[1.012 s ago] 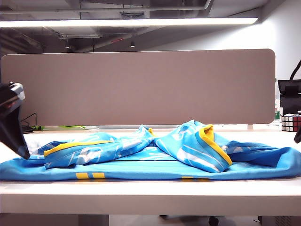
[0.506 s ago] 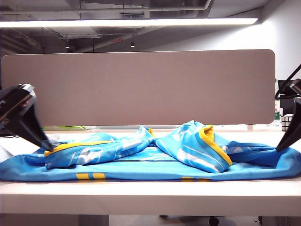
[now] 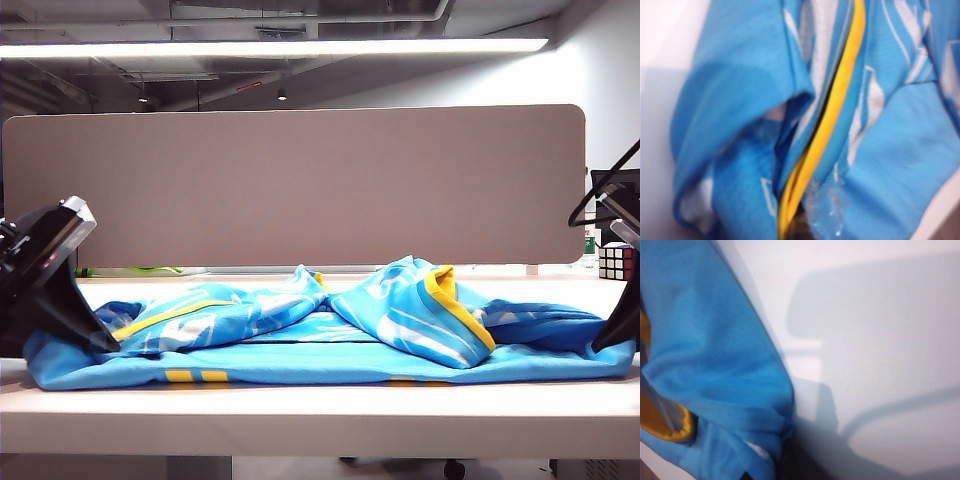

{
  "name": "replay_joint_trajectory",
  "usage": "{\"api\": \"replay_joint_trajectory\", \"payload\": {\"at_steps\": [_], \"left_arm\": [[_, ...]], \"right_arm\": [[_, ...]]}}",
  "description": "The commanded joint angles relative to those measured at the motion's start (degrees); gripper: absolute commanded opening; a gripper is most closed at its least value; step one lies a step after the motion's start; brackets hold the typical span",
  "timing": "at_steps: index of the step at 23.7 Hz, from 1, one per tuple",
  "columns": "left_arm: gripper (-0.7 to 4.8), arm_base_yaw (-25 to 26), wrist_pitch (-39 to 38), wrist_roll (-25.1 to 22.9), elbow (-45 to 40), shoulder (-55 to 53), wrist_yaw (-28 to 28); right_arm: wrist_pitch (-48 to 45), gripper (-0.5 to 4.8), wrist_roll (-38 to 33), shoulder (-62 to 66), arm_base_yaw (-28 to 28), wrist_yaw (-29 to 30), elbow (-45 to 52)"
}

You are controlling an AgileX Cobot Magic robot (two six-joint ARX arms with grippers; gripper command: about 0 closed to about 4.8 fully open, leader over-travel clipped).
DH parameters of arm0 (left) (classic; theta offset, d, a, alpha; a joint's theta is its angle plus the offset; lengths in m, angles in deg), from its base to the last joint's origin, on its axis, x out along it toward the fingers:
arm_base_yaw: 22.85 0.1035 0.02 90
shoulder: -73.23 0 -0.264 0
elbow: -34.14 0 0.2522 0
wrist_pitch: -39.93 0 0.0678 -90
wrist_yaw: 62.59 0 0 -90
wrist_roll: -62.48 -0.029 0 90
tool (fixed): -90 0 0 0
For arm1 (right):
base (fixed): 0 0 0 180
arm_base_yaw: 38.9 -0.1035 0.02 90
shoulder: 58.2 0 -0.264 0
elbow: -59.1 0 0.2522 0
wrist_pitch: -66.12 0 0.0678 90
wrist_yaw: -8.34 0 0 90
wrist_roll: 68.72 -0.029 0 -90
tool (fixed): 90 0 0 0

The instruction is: Fold the bottom side of the soccer jersey horizontally towards the center, about one-third of the way, then fold the sleeve back towards the center, creating a straight line along the edge of the the soccer jersey, and finally fold the bottom of the soccer jersey up towards the top, creating a neat rectangle.

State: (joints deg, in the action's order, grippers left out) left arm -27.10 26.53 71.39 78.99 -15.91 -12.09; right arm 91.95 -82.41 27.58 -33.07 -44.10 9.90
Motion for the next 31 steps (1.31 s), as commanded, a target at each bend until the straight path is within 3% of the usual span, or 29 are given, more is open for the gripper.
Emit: {"api": "replay_joint_trajectory", "payload": {"at_steps": [1, 5, 11, 14, 17, 24, 27, 31], "left_arm": [[-0.06, 0.24, -6.97, 0.85, -1.36, -1.03, 0.63], [-0.06, 0.22, -11.43, 0.74, -1.4, 4.37, -0.2], [-0.06, 0.11, -25.53, 1.07, -1.4, 24.81, -0.15], [-0.06, 0.11, -35.28, 1.2, -1.38, 37.29, -0.04], [-0.06, 0.11, -40.17, 1.88, -1.38, 44.54, 3.21], [-0.06, 0.11, -35.65, 4.0, -1.2, 46.36, 6.91], [-0.06, 0.15, -21.18, 10.95, -0.87, 41.97, 6.69], [-0.06, 0.15, -11.04, 13.22, 3.98, 31.85, 6.71]], "right_arm": [[-0.46, -0.04, -0.04, -0.37, 0.02, 2.91, -0.15], [3.54, -0.04, -0.04, -5.68, 0.11, 3.08, -0.15], [15.61, -0.04, -0.09, -24.33, 0.11, 2.54, -0.15], [24.04, -0.04, -0.04, -35.54, 0.11, -0.44, -0.15], [28.65, -0.04, -0.09, -43.58, 0.09, -1.75, -0.15], [23.19, -0.04, -3.96, -45.92, 0.09, -1.95, -0.17], [7.69, -0.04, -10.86, -39.1, 0.11, -1.53, -0.5], [-1.53, -0.04, -13.35, -28.13, 0.07, -1.4, -2.99]]}}
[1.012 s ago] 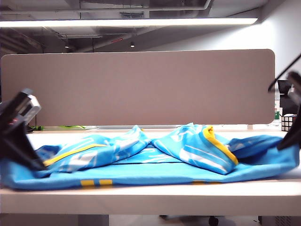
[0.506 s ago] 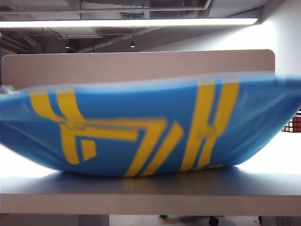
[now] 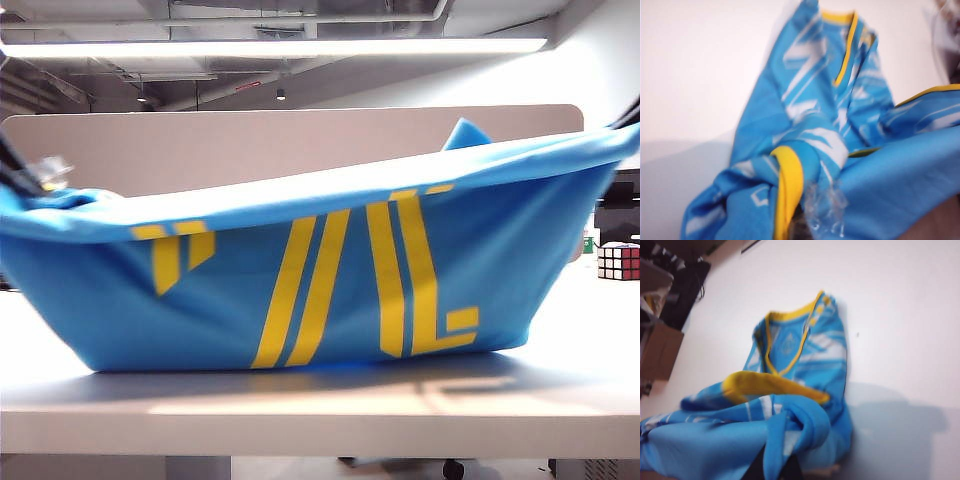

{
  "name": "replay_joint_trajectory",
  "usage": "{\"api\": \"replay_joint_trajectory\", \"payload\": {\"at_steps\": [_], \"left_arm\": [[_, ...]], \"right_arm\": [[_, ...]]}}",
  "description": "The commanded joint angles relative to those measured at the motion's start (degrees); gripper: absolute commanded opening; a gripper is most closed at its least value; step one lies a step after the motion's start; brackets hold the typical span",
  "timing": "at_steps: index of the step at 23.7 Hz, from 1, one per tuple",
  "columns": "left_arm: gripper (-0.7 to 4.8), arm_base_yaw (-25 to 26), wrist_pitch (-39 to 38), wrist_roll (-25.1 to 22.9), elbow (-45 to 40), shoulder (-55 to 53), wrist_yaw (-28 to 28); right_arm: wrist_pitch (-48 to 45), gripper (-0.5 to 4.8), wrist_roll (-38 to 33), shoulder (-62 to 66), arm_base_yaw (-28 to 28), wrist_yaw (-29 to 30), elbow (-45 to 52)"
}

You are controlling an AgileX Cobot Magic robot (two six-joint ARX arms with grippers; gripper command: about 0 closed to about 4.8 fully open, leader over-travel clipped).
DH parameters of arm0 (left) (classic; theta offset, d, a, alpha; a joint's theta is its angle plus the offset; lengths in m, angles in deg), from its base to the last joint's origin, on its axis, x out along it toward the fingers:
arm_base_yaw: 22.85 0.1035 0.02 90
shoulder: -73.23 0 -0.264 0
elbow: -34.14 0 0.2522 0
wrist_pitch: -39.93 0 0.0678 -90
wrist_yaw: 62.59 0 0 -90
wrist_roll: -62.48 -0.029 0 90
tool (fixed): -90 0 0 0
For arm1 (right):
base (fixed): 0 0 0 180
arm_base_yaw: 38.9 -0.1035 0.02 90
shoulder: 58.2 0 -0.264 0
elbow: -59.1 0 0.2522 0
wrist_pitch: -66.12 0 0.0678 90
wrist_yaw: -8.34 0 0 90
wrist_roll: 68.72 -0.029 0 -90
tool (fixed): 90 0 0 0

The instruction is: Fold the bottom side of the soccer jersey horizontally towards the center, about one-third of the way, then fold the sleeve back towards the center, creating a straight line along the edge of the the soccer jersey, and finally fold the bottom of the soccer jersey up towards the top, creating a neat rectangle.

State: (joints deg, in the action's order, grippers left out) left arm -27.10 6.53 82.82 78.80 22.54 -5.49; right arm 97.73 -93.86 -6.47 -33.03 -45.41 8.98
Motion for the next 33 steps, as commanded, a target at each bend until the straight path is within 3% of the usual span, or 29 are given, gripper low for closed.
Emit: {"api": "replay_joint_trajectory", "payload": {"at_steps": [1, 8, 13, 16, 17, 18, 19, 21, 25, 27, 28, 30, 33], "left_arm": [[-0.06, 0.22, 10.23, 1.53, 7.69, -11.8, 0.11], [-0.06, 0.17, 13.09, 0.68, 33.03, -44.44, -2.29], [0.08, 0.13, 13.84, 0.7, 47.5, -59.3, -2.45], [1.65, 0.55, 17.35, 0.7, 51.41, -63.39, -0.66], [2.12, 0.55, 19.32, 0.74, 51.49, -63.78, 0.02], [2.82, 0.96, 21.64, 1.22, 51.49, -64.0, 0.79], [3.22, 1.27, 23.56, 1.55, 51.49, -63.98, 1.18], [3.45, 2.14, 25.42, 2.82, 51.49, -63.87, -0.61], [3.44, 4.44, 24.7, 6.43, 51.47, -63.82, -7.04], [3.36, 5.79, 22.49, 6.54, 51.39, -63.06, -11.37], [3.01, 6.43, 21.64, 5.03, 51.15, -62.12, -12.44], [1.76, 7.13, 20.22, 0.74, 49.29, -57.96, -13.53], [1.17, 7.76, 17.79, -5.14, 44.94, -49.18, -13.16]], "right_arm": [[-9.01, -0.04, -1.84, 11.02, 0.02, -0.13, -4.04], [-14.56, -0.04, -0.26, 40.7, 0.0, 3.89, -23.06], [-14.64, -0.04, -0.24, 52.63, 0.07, 3.93, -35.3], [-16.06, 0.03, -0.11, 57.13, 0.07, 3.67, -39.67], [-17.64, 0.38, -0.09, 58.01, 0.09, 3.74, -40.24], [-21.75, 1.62, -0.2, 58.69, 0.37, 3.96, -40.22], [-25.07, 2.21, -0.39, 58.82, 0.52, 4.07, -40.24], [-28.26, 2.32, -0.94, 58.8, 1.03, 5.88, -40.24], [-30.88, 2.3, -5.16, 58.53, 2.34, 14.16, -40.22], [-29.99, 2.0, -7.96, 58.01, 3.34, 18.8, -40.17], [-28.59, 1.58, -7.19, 56.98, 3.56, 20.28, -40.06], [-23.56, 0.4, -1.05, 53.13, 3.72, 20.98, -40.06], [-14.19, 0.19, 8.35, 45.38, 3.69, 17.27, -40.06]]}}
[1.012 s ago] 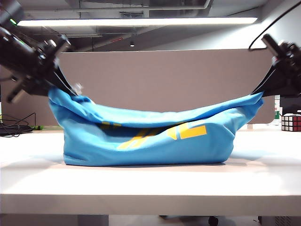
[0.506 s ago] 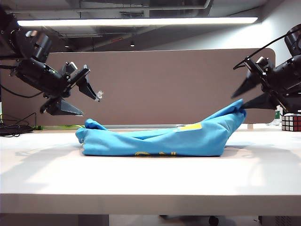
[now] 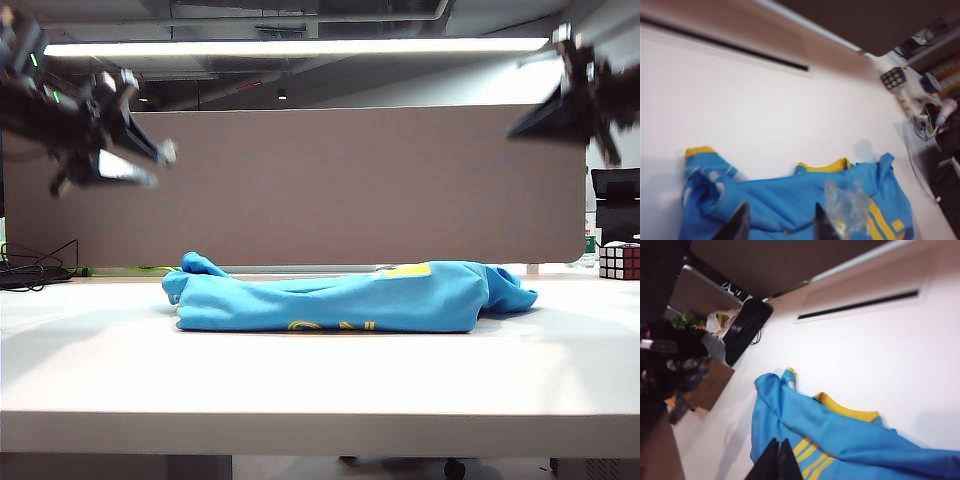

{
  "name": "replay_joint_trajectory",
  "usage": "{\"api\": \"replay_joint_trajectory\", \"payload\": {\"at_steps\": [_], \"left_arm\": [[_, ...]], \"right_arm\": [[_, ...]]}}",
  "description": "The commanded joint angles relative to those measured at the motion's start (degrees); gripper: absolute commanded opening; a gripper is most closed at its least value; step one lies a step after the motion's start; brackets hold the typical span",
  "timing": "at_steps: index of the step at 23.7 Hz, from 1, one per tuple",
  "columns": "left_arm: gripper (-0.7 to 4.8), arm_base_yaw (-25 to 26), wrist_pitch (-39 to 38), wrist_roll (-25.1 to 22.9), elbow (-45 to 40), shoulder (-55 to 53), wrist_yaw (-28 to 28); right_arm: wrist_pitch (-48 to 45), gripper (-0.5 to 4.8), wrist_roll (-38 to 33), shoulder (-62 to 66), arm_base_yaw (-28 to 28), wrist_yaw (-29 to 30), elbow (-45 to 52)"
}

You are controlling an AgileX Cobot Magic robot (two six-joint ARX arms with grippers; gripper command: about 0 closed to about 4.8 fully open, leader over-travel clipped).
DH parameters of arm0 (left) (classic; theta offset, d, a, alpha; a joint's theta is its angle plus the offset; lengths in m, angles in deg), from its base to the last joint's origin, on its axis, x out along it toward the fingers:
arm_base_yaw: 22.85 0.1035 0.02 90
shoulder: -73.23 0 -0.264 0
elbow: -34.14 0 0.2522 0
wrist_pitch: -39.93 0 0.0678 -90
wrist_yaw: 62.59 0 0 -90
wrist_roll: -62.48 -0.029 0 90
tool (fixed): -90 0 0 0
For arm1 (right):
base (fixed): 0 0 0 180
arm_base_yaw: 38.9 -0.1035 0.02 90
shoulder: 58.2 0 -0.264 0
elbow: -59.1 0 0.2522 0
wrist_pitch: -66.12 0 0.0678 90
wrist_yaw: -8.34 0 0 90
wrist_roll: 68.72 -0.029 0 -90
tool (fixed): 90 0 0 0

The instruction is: Fold the bottom side of the soccer jersey horizontally towards the center, about one-third of the way, then fold the sleeve back towards the center, creating a straight line along the edge of the the soccer jersey, and finally fold the bottom of the soccer jersey up towards the top, creating a neat rectangle.

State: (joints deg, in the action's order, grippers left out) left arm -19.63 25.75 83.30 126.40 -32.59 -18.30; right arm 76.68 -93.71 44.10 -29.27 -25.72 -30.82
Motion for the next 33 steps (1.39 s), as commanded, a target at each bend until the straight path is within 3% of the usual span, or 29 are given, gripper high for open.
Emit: {"api": "replay_joint_trajectory", "payload": {"at_steps": [1, 4, 5, 7, 10, 16, 20, 25, 29, 33], "left_arm": [[1.02, 0.79, -2.62, -7.58, -4.85, 10.4, 0.28], [0.59, 1.22, -4.2, -10.43, -10.86, 21.03, 4.68], [0.38, 1.33, -4.31, -11.32, -14.78, 27.34, 7.72], [0.14, 1.31, -4.2, -11.47, -18.78, 33.62, 10.47], [0.1, 1.2, -4.39, -12.02, -28.48, 49.07, 15.72], [-0.06, 1.2, -6.25, -11.5, -38.8, 66.69, 21.84], [-0.06, 1.07, -6.32, -6.62, -48.28, 80.35, 23.82], [-0.06, 1.07, -5.88, -4.09, -55.67, 89.53, 27.85], [-0.06, 1.07, -2.6, -3.21, -62.38, 96.35, 28.11], [-0.06, 1.07, -2.47, -3.69, -68.15, 101.55, 27.87]], "right_arm": [[11.58, 0.16, 12.55, -9.14, -0.11, -5.01, -0.26], [22.21, 0.16, 21.68, -17.84, -0.13, -11.69, -0.26], [26.67, 0.11, 24.96, -22.38, -0.13, -16.44, -0.24], [28.3, 0.09, 26.43, -26.58, -0.13, -19.32, 0.22], [28.22, 0.07, 26.58, -37.33, -0.07, -21.86, 5.35], [28.2, -0.02, 26.51, -52.15, -0.17, -26.29, 18.49], [25.22, -0.02, 24.48, -66.66, -0.17, -29.31, 33.44], [20.57, -0.02, 21.46, -78.27, -0.2, -33.31, 44.68], [19.96, -0.02, 20.2, -88.59, -0.2, -37.86, 52.65], [19.69, -0.02, 18.93, -100.43, -0.2, -38.77, 60.72]]}}
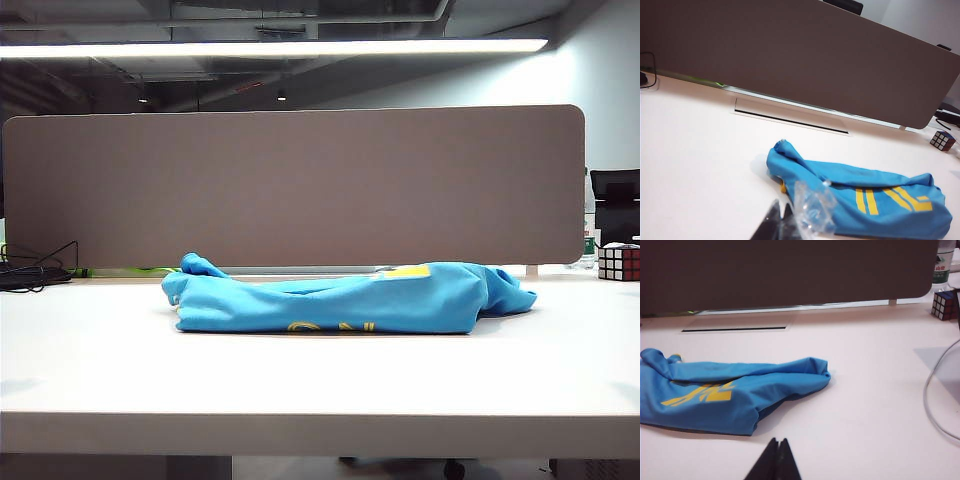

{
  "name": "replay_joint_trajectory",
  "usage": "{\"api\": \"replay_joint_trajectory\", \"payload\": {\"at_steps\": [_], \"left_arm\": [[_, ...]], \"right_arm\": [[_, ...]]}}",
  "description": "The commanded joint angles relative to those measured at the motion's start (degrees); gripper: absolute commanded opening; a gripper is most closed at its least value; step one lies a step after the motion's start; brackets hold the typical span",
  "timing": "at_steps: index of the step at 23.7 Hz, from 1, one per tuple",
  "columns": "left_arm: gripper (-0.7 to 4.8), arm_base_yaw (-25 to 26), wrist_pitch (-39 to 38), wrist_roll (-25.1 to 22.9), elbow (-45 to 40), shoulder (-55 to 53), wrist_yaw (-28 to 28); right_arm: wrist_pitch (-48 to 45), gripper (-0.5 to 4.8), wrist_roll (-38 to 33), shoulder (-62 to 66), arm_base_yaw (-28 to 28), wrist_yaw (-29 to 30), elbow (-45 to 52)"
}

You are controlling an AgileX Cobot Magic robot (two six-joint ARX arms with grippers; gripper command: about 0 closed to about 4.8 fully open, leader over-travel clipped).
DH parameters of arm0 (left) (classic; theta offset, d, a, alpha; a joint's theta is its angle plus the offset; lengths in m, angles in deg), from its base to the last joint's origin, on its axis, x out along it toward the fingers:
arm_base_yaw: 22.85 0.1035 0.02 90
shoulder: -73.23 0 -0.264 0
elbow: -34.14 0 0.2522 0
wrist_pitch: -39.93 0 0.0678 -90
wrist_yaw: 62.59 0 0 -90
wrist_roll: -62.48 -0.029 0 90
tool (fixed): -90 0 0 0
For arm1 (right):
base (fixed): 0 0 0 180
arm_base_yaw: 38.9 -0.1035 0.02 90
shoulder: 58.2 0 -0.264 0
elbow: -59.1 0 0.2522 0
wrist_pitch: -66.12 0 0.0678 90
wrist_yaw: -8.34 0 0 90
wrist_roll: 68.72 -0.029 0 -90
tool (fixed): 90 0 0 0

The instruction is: Fold the bottom side of the soccer jersey horizontally towards the center, about one-third of the way, then fold the sleeve back towards the center, creating a straight line along the edge of the the soccer jersey, and finally fold the bottom of the soccer jersey up towards the top, creating a neat rectangle.

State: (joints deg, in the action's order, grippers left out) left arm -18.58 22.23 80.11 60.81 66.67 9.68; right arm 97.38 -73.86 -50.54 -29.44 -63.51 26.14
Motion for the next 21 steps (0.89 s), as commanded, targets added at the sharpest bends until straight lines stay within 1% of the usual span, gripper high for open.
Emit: {"api": "replay_joint_trajectory", "payload": {"at_steps": [1, 5, 9, 10, 12, 15, 18, 19, 21], "left_arm": [[-0.06, 0.02, 1.05, -0.5, -3.56, 3.32, -0.07], [-0.06, -0.09, 1.46, -0.85, -6.58, 6.64, 0.02], [-0.06, -0.11, 4.66, -3.21, -9.31, 6.43, 0.13], [-0.06, -0.13, 6.25, -4.2, -10.6, 6.43, 0.17], [-0.06, -0.15, 8.63, -4.46, -12.44, 6.43, 0.13], [-0.06, -0.15, 9.27, -5.01, -12.48, 6.45, 0.63], [-0.06, -0.17, 9.4, -5.29, -12.48, 6.45, 0.61], [-0.06, -0.17, 9.79, -6.8, -12.48, 6.45, 1.11], [-0.06, -0.17, 10.69, -10.56, -12.48, 6.45, 1.31]], "right_arm": [[-0.9, -0.02, -1.33, -7.74, -0.02, -1.55, 4.81], [-1.49, -0.02, -2.23, -7.15, -0.07, -2.23, 7.06], [-3.21, -0.02, -2.1, -7.65, -0.02, -3.78, 9.75], [-5.03, -0.02, -2.01, -7.67, -0.04, -4.59, 11.34], [-8.87, -0.02, -1.92, -7.67, -0.04, -5.22, 14.36], [-12.55, -0.02, -1.95, -7.67, -0.04, -5.86, 17.09], [-15.61, -0.02, -0.94, -7.67, -0.07, -8.09, 19.17], [-15.65, -0.02, 0.79, -7.67, -0.09, -9.35, 19.19], [-15.74, -0.02, 1.14, -7.67, -0.13, -10.73, 19.19]]}}
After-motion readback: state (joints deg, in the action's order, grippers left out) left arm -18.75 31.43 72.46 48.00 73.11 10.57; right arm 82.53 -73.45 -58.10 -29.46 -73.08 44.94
